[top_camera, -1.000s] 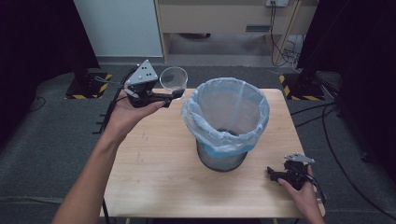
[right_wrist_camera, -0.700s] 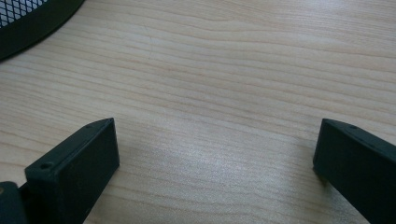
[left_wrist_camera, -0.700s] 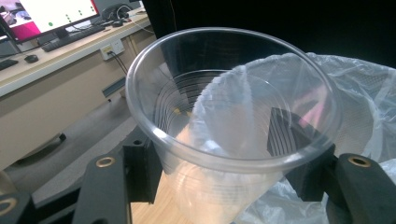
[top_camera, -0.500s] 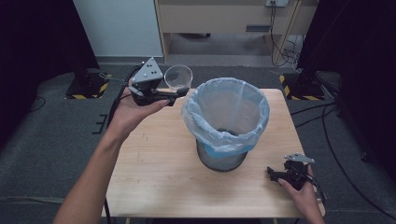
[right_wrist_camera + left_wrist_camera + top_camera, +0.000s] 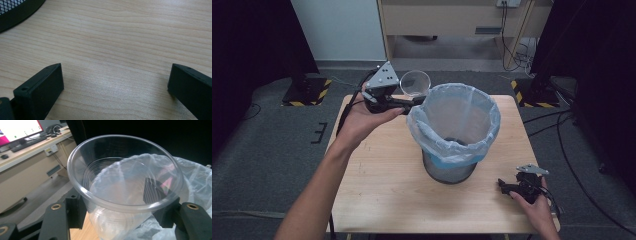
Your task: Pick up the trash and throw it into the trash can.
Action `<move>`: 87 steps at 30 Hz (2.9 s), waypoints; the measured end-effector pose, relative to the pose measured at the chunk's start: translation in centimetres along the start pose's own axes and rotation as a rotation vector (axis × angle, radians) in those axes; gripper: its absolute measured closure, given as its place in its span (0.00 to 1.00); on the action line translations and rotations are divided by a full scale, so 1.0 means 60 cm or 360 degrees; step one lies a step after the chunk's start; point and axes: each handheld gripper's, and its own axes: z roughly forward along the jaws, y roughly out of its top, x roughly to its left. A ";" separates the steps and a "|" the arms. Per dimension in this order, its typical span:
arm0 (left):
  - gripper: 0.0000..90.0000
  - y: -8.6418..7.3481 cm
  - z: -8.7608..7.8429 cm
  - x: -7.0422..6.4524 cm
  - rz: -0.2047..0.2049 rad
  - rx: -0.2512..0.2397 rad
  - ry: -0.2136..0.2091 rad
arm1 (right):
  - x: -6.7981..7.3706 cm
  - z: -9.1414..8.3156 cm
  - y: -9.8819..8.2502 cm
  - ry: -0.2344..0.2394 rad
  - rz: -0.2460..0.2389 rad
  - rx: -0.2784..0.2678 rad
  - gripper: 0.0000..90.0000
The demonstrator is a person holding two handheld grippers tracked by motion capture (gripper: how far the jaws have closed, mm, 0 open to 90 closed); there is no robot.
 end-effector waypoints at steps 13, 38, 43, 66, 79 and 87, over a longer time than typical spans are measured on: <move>0.42 0.004 0.049 -0.012 -0.0003 0.0009 -0.0099 | 0.000 0.000 0.000 0.0000 0.0000 0.0000 0.00; 0.41 -0.002 0.120 -0.039 0.0027 0.0148 -0.0202 | -0.001 0.000 0.000 0.0005 -0.0004 0.0000 0.00; 0.40 -0.005 0.127 -0.040 0.0029 0.0175 -0.0216 | -0.001 0.000 0.000 0.0005 -0.0006 0.0000 0.00; 0.39 -0.018 0.153 -0.045 0.0023 0.0333 -0.0231 | -0.001 0.000 0.000 0.0008 -0.0008 0.0003 0.00; 0.13 -0.014 0.148 -0.046 -0.0016 0.0284 -0.0219 | -0.001 0.000 0.000 0.0009 -0.0011 0.0004 0.00; 0.10 -0.011 0.141 -0.048 -0.0012 0.0277 -0.0219 | -0.001 0.000 0.000 0.0009 -0.0012 0.0005 0.00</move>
